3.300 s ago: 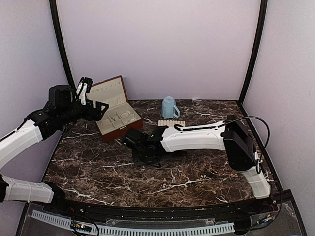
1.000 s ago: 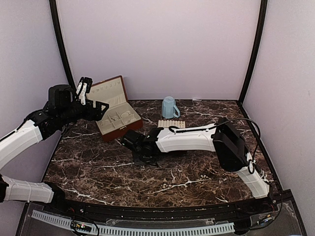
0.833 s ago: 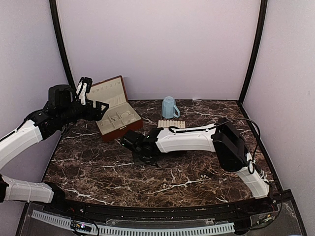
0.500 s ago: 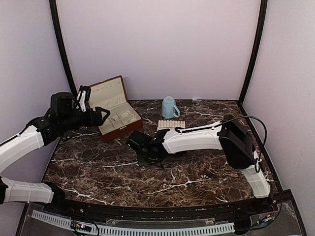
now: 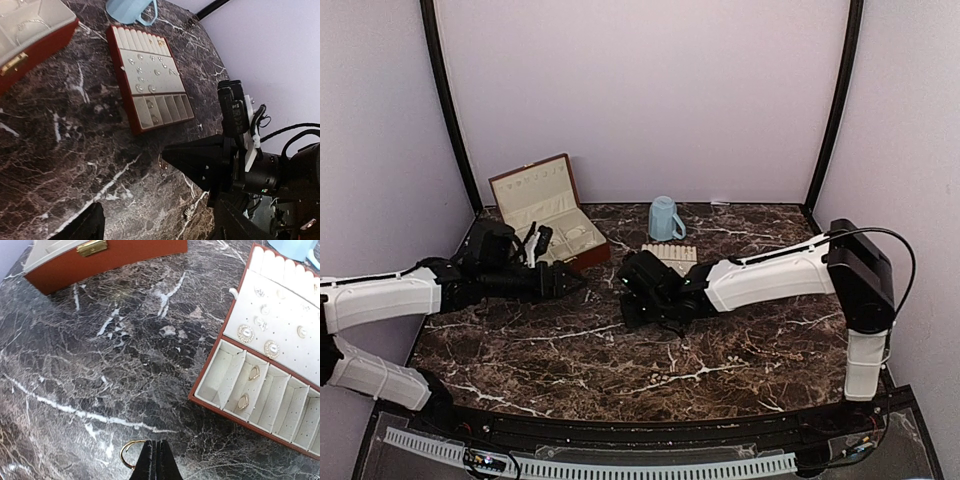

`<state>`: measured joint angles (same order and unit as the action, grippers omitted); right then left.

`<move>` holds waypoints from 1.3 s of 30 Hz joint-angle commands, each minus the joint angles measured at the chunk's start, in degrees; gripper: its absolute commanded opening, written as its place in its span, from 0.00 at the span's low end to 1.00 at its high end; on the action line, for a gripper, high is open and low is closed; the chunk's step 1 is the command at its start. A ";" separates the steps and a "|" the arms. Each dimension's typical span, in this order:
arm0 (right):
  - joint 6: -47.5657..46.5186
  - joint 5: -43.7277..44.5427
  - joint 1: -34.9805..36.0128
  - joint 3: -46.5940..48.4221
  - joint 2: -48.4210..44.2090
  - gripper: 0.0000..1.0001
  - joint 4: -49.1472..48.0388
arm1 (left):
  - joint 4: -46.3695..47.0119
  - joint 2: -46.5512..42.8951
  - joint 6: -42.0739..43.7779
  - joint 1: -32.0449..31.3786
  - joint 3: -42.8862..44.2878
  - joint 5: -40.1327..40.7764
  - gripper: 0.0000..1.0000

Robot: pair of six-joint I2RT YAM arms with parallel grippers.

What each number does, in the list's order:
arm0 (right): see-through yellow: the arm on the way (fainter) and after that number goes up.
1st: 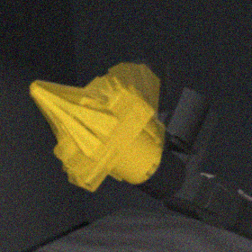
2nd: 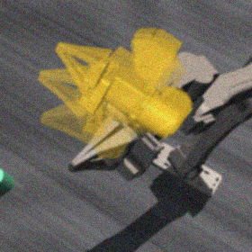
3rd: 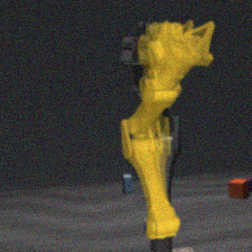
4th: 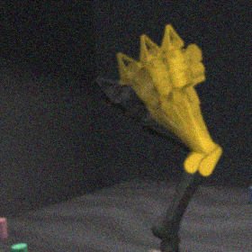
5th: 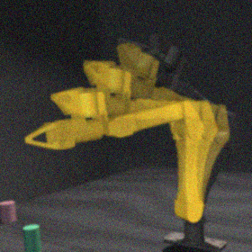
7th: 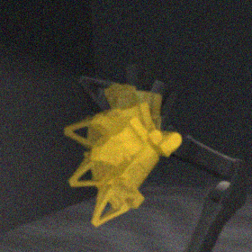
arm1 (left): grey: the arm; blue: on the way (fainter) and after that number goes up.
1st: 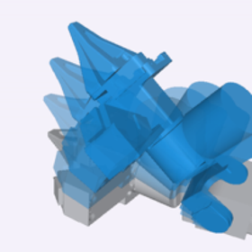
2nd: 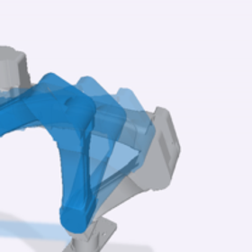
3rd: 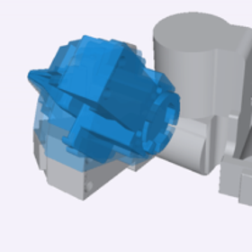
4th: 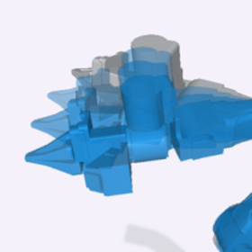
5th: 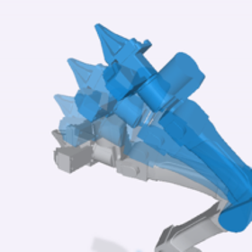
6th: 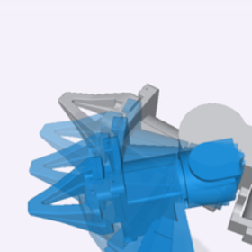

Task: Organize the mixed jewelry
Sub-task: Pick up the ring from the center of the board, then pass from the right arm to the left

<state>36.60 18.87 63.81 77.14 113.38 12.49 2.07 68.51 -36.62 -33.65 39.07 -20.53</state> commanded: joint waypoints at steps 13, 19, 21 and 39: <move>-11.46 -6.42 0.30 -11.80 -10.88 0.00 -16.90 | 12.34 13.13 -8.10 -5.70 2.64 -10.05 0.55; -13.47 -7.25 0.99 -11.60 -10.84 0.00 -17.36 | 13.80 16.02 -8.85 -6.49 4.02 -11.27 0.49; -13.86 -7.19 1.26 -11.34 -10.74 0.00 -17.28 | 14.09 16.64 -8.90 -6.69 4.42 -11.41 0.46; -14.98 -7.53 1.76 -10.97 -10.77 0.00 -16.96 | 14.27 19.79 -9.28 -7.06 4.91 -10.20 0.22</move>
<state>22.48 11.62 65.17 66.06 104.29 -2.20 15.18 88.12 -45.91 -40.40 42.35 -30.76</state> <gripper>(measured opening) 0.005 0.235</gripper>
